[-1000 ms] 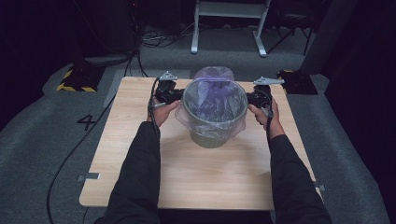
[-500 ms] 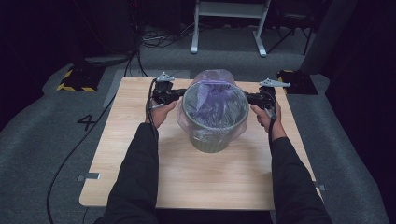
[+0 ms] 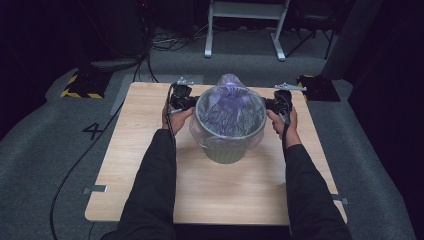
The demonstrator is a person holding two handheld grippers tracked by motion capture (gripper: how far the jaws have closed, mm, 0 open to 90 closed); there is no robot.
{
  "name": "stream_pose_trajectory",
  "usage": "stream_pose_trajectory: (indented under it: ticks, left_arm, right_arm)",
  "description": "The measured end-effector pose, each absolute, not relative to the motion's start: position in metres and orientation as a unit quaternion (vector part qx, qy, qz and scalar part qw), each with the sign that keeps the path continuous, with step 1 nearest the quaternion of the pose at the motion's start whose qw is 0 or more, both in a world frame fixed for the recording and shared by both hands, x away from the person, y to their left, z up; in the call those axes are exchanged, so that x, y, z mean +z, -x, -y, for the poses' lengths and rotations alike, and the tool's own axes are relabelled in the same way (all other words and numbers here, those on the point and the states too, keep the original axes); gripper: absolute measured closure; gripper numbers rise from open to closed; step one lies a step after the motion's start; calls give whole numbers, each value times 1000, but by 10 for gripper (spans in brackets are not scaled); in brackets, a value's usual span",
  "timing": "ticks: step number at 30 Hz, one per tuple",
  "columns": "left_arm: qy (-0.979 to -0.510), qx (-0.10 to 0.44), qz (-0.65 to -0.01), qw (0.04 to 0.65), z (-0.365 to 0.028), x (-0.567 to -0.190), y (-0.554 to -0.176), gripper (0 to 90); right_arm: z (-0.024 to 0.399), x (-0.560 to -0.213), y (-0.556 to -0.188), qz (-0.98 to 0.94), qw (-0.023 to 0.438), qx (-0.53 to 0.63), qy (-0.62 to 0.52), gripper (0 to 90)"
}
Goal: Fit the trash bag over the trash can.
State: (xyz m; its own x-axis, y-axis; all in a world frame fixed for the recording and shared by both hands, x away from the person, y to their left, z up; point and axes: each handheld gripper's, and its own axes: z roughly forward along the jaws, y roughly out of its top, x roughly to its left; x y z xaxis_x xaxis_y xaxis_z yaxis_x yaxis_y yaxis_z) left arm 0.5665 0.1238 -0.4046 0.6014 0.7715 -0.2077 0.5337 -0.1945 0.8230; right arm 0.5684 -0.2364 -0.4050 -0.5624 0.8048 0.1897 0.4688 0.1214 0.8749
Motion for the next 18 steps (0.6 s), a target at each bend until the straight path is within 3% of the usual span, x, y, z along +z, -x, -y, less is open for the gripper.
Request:
stream_pose_trajectory:
  ticks: [13,18]
  left_arm:
    - [-767,131,-425,463,-151,-421,-550,891]
    - [-762,157,-420,468,-169,-417,-535,668]
  right_arm:
    - [249,-421,-554,-738,156,500,-425,849]
    - [262,-425,-543,-735,170,503,-422,683]
